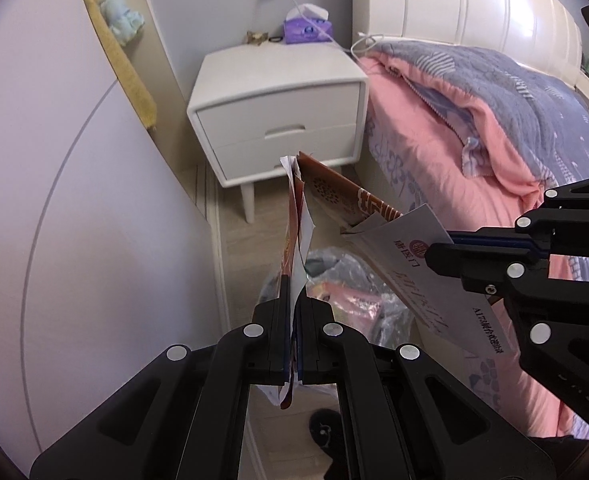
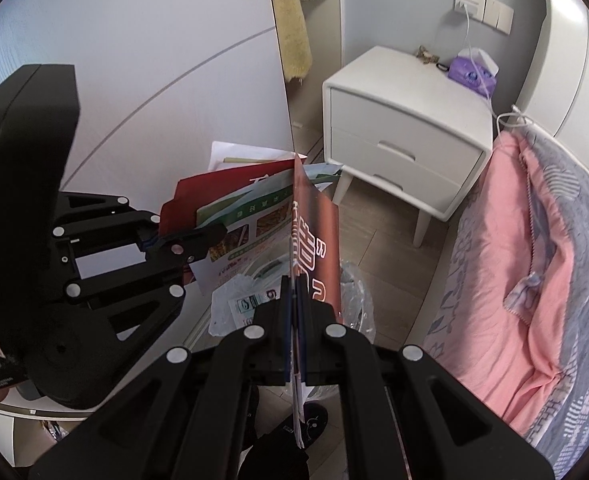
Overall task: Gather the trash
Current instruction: 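Carry the flyers in both grippers down toward the trash bin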
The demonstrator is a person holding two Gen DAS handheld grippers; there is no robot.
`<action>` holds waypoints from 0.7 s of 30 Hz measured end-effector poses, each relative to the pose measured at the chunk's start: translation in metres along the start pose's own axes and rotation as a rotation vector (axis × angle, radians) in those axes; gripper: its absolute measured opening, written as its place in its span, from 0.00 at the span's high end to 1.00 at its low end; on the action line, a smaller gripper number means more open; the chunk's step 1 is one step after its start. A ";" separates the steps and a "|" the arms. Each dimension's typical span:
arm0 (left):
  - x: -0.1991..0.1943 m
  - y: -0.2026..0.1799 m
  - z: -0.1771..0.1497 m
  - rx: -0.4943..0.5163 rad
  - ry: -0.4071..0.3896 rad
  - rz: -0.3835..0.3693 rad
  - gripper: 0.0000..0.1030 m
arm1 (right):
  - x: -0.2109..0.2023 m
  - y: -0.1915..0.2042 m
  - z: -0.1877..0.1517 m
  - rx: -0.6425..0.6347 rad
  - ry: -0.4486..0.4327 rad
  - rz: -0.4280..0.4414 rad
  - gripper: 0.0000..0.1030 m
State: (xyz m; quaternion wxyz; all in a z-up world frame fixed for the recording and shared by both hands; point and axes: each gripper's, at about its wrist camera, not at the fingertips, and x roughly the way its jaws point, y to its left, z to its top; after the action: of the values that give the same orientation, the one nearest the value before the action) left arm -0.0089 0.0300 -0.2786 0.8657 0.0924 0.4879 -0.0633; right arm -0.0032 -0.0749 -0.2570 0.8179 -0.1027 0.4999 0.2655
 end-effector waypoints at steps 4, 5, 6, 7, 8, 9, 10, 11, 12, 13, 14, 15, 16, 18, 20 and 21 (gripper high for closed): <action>0.016 -0.002 -0.009 -0.013 0.026 -0.004 0.99 | 0.015 -0.004 -0.007 0.010 0.019 0.007 0.96; 0.019 -0.002 -0.010 -0.014 0.030 -0.005 0.99 | 0.019 -0.005 -0.009 0.013 0.025 0.008 0.95; 0.023 -0.003 -0.013 -0.015 0.036 -0.006 0.99 | 0.022 -0.006 -0.010 0.015 0.029 0.008 0.96; 0.027 -0.004 -0.014 -0.016 0.040 -0.007 0.99 | 0.026 -0.007 -0.012 0.019 0.035 0.009 0.95; 0.032 -0.005 -0.017 -0.017 0.047 -0.008 0.99 | 0.030 -0.007 -0.014 0.022 0.041 0.010 0.95; 0.035 -0.006 -0.019 -0.018 0.051 -0.009 0.99 | 0.035 -0.008 -0.016 0.025 0.048 0.010 0.96; 0.040 -0.007 -0.021 -0.020 0.058 -0.010 0.99 | 0.038 -0.009 -0.017 0.026 0.053 0.010 0.96; 0.043 -0.008 -0.023 -0.022 0.061 -0.011 0.99 | 0.043 -0.009 -0.020 0.029 0.058 0.010 0.95; 0.048 -0.009 -0.025 -0.024 0.067 -0.012 0.99 | 0.047 -0.010 -0.021 0.032 0.064 0.011 0.96; 0.052 -0.009 -0.028 -0.029 0.072 -0.014 0.99 | 0.050 -0.010 -0.023 0.034 0.067 0.011 0.96; 0.055 -0.010 -0.029 -0.033 0.076 -0.015 0.99 | 0.053 -0.010 -0.025 0.035 0.072 0.011 0.96; 0.060 -0.011 -0.031 -0.035 0.080 -0.015 0.99 | 0.057 -0.010 -0.026 0.037 0.075 0.012 0.96; 0.065 -0.012 -0.034 -0.038 0.086 -0.016 0.99 | 0.061 -0.011 -0.028 0.038 0.079 0.012 0.95; 0.072 -0.013 -0.037 -0.045 0.092 -0.017 0.99 | 0.067 -0.011 -0.030 0.039 0.083 0.013 0.95; 0.081 -0.013 -0.040 -0.053 0.099 -0.018 0.99 | 0.075 -0.012 -0.033 0.044 0.091 0.014 0.95; 0.084 -0.013 -0.041 -0.056 0.101 -0.018 0.99 | 0.078 -0.012 -0.034 0.045 0.093 0.015 0.96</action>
State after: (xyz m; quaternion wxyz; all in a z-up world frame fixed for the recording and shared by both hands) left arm -0.0029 0.0248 -0.3723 0.8416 0.0670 0.5334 -0.0528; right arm 0.0054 -0.0738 -0.3421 0.7940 -0.0926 0.5440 0.2551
